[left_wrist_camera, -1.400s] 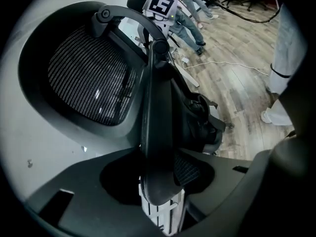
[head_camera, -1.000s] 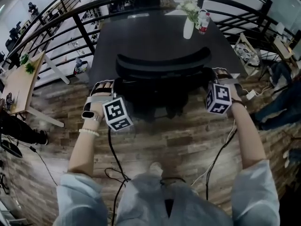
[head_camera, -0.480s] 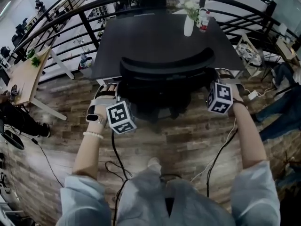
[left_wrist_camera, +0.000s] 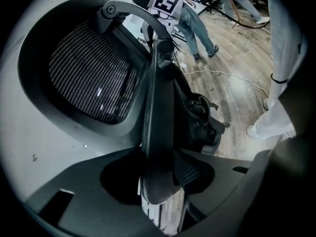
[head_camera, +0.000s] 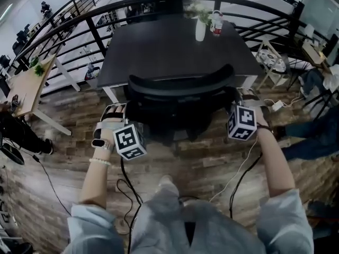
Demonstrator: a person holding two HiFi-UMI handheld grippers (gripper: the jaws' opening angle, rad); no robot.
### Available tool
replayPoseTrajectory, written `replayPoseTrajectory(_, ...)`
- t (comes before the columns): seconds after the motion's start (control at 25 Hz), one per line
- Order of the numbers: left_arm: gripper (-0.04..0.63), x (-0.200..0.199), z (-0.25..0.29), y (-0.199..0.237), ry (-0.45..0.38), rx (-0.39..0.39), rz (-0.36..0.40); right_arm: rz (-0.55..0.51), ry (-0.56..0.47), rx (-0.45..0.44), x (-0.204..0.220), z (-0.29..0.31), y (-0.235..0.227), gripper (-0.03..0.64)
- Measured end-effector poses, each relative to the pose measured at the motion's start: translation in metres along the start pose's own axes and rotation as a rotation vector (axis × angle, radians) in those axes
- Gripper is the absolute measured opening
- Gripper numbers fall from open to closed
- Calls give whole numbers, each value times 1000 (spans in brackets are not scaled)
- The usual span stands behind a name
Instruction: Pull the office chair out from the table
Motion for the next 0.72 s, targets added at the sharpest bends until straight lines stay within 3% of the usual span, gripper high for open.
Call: replayPoseTrajectory(0.72,192,-75,-132,-76,-9,-1,27,0,-7,37,60,-148,89,193)
Point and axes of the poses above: the fingertips, and each gripper's own axes: z forward along the fingers, y to its left, x out of its underside, the point moved 5 cm from there along -z, backward along the fingers, and after that the axes turned 9 degrees about z, right-handed, at the moved point
